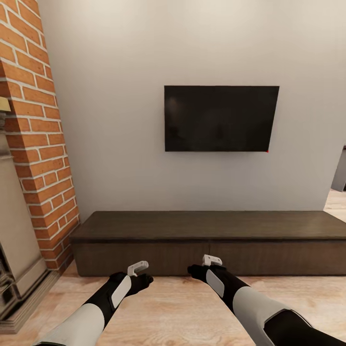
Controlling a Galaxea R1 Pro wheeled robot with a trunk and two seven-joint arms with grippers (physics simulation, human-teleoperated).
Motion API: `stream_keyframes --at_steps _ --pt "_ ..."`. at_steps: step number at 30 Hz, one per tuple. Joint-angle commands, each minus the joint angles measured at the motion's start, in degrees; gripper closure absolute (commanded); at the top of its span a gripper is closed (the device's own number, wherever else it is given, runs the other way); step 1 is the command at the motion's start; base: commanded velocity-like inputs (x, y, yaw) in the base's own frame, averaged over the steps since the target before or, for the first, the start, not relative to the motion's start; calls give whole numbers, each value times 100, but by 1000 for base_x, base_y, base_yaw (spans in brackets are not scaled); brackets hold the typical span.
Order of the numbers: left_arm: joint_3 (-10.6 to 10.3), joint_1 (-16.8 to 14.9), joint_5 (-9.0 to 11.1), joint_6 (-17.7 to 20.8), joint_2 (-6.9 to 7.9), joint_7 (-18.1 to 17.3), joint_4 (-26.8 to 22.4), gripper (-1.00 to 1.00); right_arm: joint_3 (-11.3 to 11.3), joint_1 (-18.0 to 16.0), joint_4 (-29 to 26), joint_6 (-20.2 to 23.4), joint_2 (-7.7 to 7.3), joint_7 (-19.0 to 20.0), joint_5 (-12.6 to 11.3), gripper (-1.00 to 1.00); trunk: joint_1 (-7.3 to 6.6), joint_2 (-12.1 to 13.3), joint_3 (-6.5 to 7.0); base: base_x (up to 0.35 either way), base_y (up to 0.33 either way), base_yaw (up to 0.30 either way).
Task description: Place each of the two pumpkins and all three candles from the living room inside a cabinet in the living room (use any cabinet), then make sure every cabinet is closed, and position the cauldron so it is next to a table in the living room.
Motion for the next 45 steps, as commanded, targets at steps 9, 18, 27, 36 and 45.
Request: stream_keyframes --at_steps 9,18,27,36,45 --pt "-31 -1 57 84 11 41 -13 -100 -4 -3 35 9 -9 -41 -102 -100 0 -3 -7 82 59 0" --pt "-8 -1 72 168 48 36 -13 -100 -436 -3 142 23 -678 849 -970 -100 0 -3 -7 37 68 0" --pt "6 -1 82 231 160 20 -16 -100 -450 -3 428 7 -830 1507 -1646 -100 0 -3 -7 1 138 0" --pt "24 -1 387 917 185 -87 -503 -100 -722 4 539 -11 -918 2665 -2167 -100 0 -3 -7 0 2 0" --pt "20 -1 690 1251 306 -171 -546 -100 -856 6 576 -1 -1170 2961 -2481 -100 0 -3 -7 0 0 0"
